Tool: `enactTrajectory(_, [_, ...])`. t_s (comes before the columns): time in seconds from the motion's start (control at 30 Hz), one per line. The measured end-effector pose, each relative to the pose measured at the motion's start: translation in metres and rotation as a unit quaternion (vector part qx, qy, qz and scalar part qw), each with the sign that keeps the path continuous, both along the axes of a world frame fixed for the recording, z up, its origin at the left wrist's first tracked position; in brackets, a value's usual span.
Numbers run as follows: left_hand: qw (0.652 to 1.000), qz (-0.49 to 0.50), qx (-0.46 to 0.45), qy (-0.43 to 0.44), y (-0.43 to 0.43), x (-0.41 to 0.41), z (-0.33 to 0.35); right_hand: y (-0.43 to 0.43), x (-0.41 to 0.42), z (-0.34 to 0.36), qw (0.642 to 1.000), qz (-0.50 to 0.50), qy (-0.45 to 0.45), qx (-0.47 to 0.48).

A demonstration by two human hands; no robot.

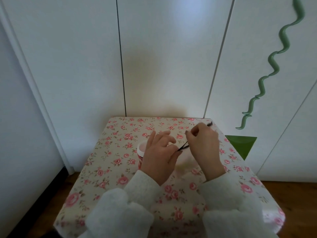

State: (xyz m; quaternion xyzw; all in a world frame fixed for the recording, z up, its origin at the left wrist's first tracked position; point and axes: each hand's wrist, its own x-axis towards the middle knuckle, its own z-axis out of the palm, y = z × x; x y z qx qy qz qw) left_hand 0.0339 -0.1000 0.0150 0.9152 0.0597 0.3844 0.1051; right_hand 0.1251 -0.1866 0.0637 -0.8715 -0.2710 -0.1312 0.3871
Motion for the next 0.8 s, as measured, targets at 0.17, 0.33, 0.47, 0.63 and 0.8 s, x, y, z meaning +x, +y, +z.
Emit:
enactTrajectory(0.17, [0.964,-0.011,-0.249,-0.092,0.005,-0.016,0.036,0.011,-0.007,0.034,0.974,0.069,-0.139,0.164])
enactTrajectory(0.33, [0.889,0.058,-0.453,-0.030,0.059,-0.023,0.053,0.049,-0.016,0.060,0.947,0.186,-0.158,0.209])
enactTrajectory(0.47, [0.735,-0.050,-0.676,-0.011,0.086,-0.020,0.047,0.076,-0.030,0.066,0.929,0.258,-0.166,0.205])
enactTrajectory(0.63, [0.619,-0.171,-0.765,-0.041,0.094,-0.028,0.035,0.096,-0.045,0.050,0.910,0.318,-0.210,0.160])
enactTrajectory(0.8, [0.601,-0.194,-0.768,-0.107,0.105,-0.034,0.034,0.097,-0.047,0.049,0.918,0.332,-0.161,0.143])
